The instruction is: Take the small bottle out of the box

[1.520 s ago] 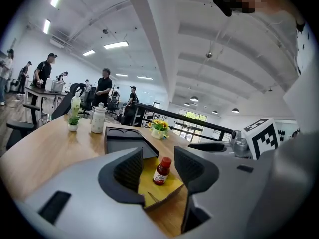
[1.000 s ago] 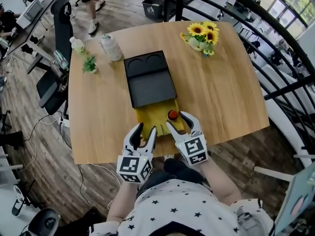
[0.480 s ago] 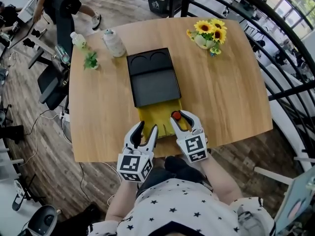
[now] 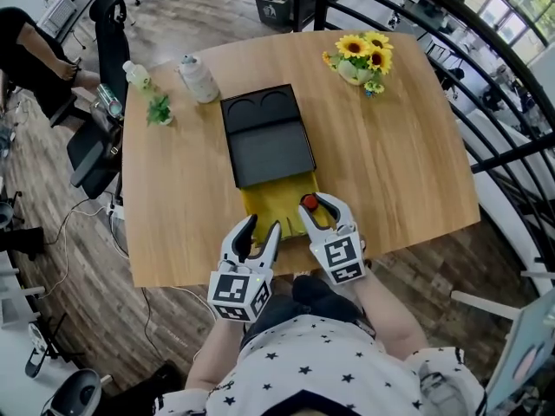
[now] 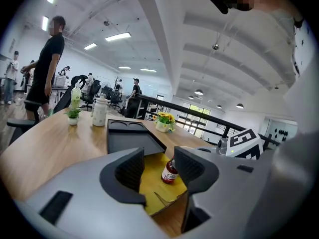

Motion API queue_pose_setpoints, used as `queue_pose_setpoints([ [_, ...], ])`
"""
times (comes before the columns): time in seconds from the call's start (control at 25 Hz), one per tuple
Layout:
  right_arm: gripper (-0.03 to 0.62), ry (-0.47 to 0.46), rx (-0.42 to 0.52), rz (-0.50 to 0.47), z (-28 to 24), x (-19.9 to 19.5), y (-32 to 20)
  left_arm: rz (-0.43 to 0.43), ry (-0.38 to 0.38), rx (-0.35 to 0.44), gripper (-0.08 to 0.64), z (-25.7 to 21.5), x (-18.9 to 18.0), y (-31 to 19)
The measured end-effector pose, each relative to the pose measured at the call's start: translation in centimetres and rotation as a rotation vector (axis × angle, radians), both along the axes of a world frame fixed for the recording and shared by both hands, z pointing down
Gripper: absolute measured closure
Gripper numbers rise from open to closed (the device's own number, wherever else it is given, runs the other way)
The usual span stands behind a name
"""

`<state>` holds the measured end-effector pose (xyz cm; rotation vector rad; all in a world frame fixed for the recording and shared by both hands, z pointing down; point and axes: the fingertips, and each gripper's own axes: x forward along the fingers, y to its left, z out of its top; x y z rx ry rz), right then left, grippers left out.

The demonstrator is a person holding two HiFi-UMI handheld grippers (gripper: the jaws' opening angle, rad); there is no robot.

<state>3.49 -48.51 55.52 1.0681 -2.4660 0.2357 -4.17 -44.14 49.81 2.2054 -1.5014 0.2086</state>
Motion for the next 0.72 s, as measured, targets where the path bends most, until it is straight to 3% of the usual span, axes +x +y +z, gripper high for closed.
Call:
queue_pose_setpoints([
  [0.72,0.451,-0.059,0.084,0.089,-6.1,-0.6,5.7,0.025,0.009,0.062,0.383,-1.7,-1.8,5.8],
])
